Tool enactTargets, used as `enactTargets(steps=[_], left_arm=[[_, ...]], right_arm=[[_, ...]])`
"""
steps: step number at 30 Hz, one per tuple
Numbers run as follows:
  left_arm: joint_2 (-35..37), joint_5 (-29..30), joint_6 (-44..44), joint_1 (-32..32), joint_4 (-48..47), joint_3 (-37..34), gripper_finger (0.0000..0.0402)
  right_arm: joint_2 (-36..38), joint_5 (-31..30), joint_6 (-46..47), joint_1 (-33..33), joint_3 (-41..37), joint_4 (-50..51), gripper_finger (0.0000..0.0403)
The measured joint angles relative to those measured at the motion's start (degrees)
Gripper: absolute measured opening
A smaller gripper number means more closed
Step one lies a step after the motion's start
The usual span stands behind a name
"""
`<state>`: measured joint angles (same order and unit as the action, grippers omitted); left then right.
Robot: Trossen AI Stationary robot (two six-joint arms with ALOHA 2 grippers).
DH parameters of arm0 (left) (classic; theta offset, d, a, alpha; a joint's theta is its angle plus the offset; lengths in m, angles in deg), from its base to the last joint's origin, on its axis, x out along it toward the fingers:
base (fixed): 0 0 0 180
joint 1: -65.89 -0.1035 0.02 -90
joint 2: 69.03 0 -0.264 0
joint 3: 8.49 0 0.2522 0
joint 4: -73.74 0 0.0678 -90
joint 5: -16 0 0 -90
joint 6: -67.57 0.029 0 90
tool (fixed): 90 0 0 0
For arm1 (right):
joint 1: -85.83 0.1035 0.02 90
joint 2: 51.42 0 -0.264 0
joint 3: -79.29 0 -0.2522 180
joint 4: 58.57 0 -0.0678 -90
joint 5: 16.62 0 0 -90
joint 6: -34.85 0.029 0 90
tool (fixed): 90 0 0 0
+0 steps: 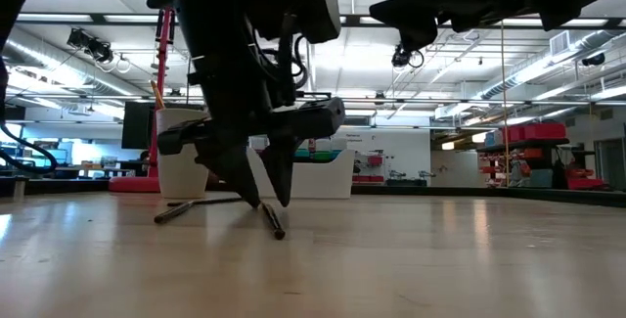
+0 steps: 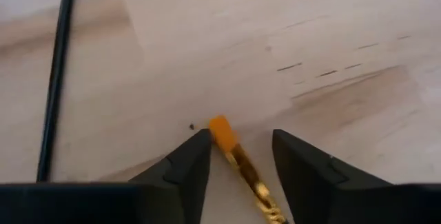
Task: Pick & Place Paint Supplies
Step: Put the black paint brush into the white cup
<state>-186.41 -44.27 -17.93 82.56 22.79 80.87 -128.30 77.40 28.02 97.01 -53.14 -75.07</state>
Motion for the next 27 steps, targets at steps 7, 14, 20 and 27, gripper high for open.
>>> enactTargets(steps=[7, 14, 20, 27], left_arm=[[-0.02, 1.56, 8.23, -0.44, 4.17, 0.0, 0.006], [-0.02, 5.25, 12.39, -0.39, 5.5, 0.0, 0.001], [0.25, 4.86, 13.98, -0.28, 5.67, 0.01, 0.0009], [0.33, 3.68, 8.27, -1.37, 5.66, 0.02, 0.0059]], right_arm=[[-0.02, -0.11, 0.05, 0.0, 0.0, 0.02, 0.0208], [-0.02, -0.11, 0.15, 0.0, 0.0, 0.03, 0.0208], [-0.02, -0.1, 0.13, 0.02, 0.0, 0.29, 0.0208], [-0.02, -0.09, 0.13, 0.01, 0.0, 0.27, 0.0208]])
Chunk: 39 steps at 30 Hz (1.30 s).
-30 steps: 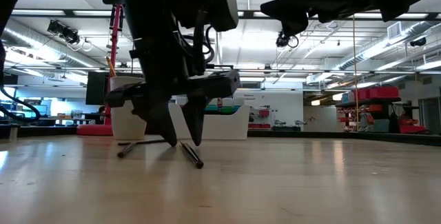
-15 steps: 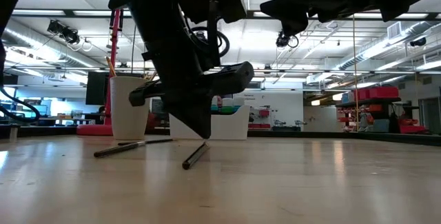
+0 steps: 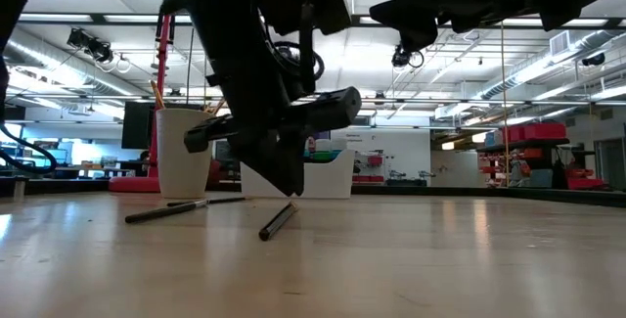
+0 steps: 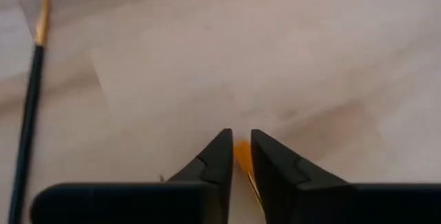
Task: Pick & Place Paint Supplies
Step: Put the black paint brush into the white cup
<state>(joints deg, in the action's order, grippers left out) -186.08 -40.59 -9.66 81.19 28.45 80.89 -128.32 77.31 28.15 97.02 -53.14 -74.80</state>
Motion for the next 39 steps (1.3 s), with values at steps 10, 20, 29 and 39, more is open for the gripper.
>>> enactTargets(steps=[10, 20, 29, 39], left_arm=[[-0.95, -2.12, 1.08, -1.15, 0.46, 0.0, 0.0142], [-1.25, -3.39, 2.67, -1.1, 2.88, 0.02, 0.0114], [-1.25, -4.24, 3.53, -1.17, 2.93, 0.02, 0.0009], [1.24, -1.88, 9.2, -0.44, 2.62, -0.02, 0.0007]], right_arm=[[0.0, 0.01, -0.04, 0.01, 0.0, -0.01, 0.0208], [0.0, 0.02, -0.04, 0.01, 0.02, -0.01, 0.0208], [0.0, 0.02, -0.05, -0.01, 0.07, -0.01, 0.0208], [0.0, 0.02, -0.05, 0.0, 0.07, 0.01, 0.0208]])
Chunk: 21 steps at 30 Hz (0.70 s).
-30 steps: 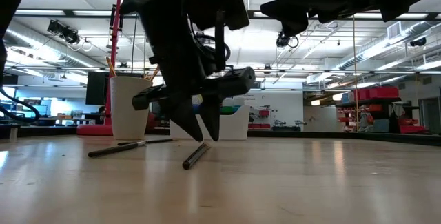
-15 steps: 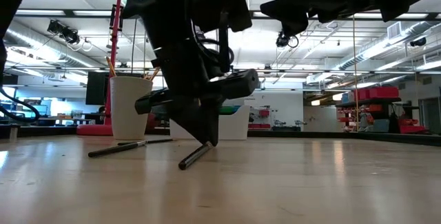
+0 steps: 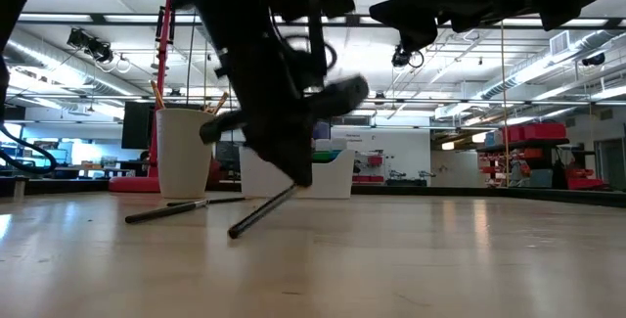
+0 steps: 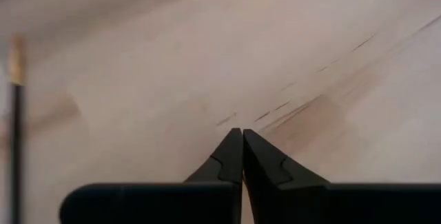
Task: Pick & Place Paint Supplies
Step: Put the black paint brush into the white cup
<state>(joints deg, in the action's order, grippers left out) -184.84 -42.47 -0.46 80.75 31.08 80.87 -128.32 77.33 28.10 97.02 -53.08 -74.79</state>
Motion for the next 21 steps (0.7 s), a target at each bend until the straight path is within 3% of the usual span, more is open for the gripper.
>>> enactTargets(steps=[9, 14, 17, 21], left_arm=[[11.72, 10.9, 5.37, 0.63, -10.39, 0.11, 0.0006], [21.92, 22.78, 5.78, 0.77, -18.76, -0.02, 0.0008], [27.85, 30.4, 10.6, 1.48, -21.58, 0.02, 0.0005], [33.47, 45.41, 19.18, 2.88, -21.66, -0.03, 0.0005]], right_arm=[[-0.02, 0.0, 0.01, 0.01, 0.0, 0.32, 0.0208], [-0.02, 0.0, 0.01, -0.01, 0.0, 0.22, 0.0208], [-0.02, 0.01, 0.01, -0.01, 0.02, 0.47, 0.0208], [-0.02, 0.0, 0.14, 0.0, 0.02, 0.95, 0.0208]])
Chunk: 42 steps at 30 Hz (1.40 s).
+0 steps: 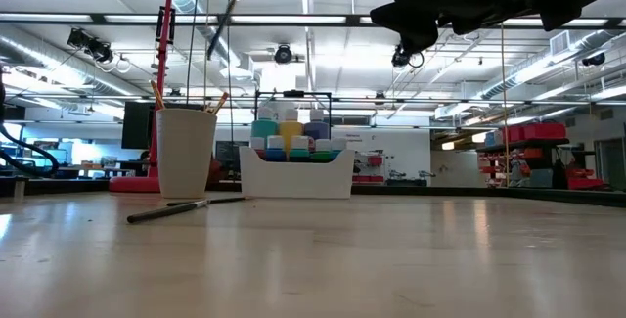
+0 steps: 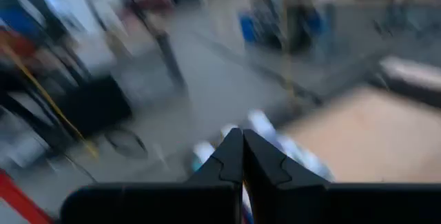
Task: Pick & Place Paint Supplies
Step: Put the black paint brush into the white cup
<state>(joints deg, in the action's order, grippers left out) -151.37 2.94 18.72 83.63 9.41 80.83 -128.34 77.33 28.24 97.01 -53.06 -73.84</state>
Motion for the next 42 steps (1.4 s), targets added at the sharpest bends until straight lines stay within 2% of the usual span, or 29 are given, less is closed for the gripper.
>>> enactTargets(steps=[3, 6, 10, 16, 23, 29, 37, 42], left_arm=[[1.32, 10.3, 6.26, 0.54, -0.07, 0.12, 0.0004], [1.76, 13.2, 9.73, -0.03, -0.55, 0.12, 0.0005], [1.66, 13.08, 11.26, -2.18, -0.93, -2.85, 0.0004], [1.66, 13.08, 12.79, -5.89, -1.01, -11.65, 0.0004], [1.62, 13.06, -0.46, -7.09, 0.08, -22.29, 0.0004], [1.61, 12.67, -8.47, -7.09, 8.05, -29.95, 0.001], [1.59, 3.93, -8.82, -7.39, 15.73, -34.66, 0.0045], [1.59, 2.78, -8.37, -7.35, 15.93, -34.66, 0.0065]], right_arm=[[0.0, 0.0, 0.01, 0.01, 0.0, 0.32, 0.0208], [0.0, 0.0, 0.09, 0.0, 0.0, 0.38, 0.0208], [0.0, 0.0, 0.13, 0.01, 0.0, 0.41, 0.0208], [0.0, 0.13, 0.13, 0.06, 0.0, 0.39, 0.0208], [0.0, 0.11, 0.11, 0.06, -0.02, 0.39, 0.0208], [0.0, 0.09, 0.11, 0.06, -0.02, 0.39, 0.0208], [0.0, 0.04, 0.09, 0.06, -0.02, 0.36, 0.0208], [0.0, 0.02, 0.09, 0.06, -0.02, 0.35, 0.0208]])
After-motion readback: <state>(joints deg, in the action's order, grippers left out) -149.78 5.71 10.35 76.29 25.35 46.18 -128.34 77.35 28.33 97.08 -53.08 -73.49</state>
